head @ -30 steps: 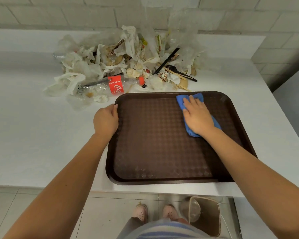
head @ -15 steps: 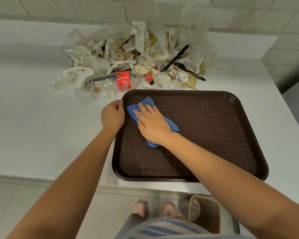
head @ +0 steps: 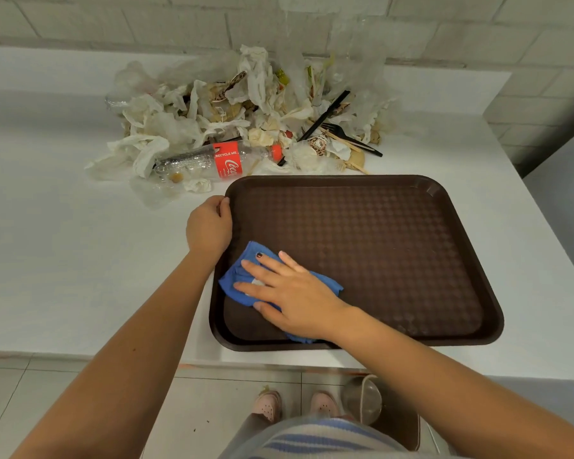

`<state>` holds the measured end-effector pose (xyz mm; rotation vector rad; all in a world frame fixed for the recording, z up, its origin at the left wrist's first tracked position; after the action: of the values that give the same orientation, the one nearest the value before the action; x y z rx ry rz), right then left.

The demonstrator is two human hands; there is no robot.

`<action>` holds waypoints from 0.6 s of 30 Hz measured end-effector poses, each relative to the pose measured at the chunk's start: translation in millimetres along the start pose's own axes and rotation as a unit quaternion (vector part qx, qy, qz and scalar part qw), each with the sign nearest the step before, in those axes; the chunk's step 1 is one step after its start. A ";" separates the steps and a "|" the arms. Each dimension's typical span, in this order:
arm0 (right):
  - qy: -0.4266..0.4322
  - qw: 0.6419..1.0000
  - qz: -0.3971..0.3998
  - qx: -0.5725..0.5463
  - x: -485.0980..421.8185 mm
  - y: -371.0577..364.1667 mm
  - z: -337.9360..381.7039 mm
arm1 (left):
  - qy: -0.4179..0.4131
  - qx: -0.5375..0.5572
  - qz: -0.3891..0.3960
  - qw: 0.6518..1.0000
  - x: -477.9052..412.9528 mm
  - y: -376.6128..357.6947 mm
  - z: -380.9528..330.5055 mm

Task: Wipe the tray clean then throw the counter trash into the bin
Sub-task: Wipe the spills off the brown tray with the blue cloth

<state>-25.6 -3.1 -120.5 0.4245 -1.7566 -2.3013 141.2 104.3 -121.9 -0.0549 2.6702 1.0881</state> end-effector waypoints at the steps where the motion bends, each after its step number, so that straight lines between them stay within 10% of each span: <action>1: -0.021 1.000 -0.010 0.009 0.6 0.6 -2.2 | -0.008 -0.006 0.003 1.000 0.1 0.9 -0.2; 18: -0.427 0.896 -0.116 0.018 102.1 43.7 -123.4 | -0.023 -0.073 0.009 0.997 2.6 4.3 -7.8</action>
<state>-77.7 -160.7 -118.7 -0.5037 -2.1821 -2.8840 136.3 102.1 -114.3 -0.0325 2.5525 1.2718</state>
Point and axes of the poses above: each hand's wrist, its own x-axis away from the middle knuckle, its own y-axis out of the back of the hand, z = x × y, the point moved 1 cm from there along -x, towards the middle knuckle, and after that the axes turned 7 degrees about -z, right-handed, at the moved point
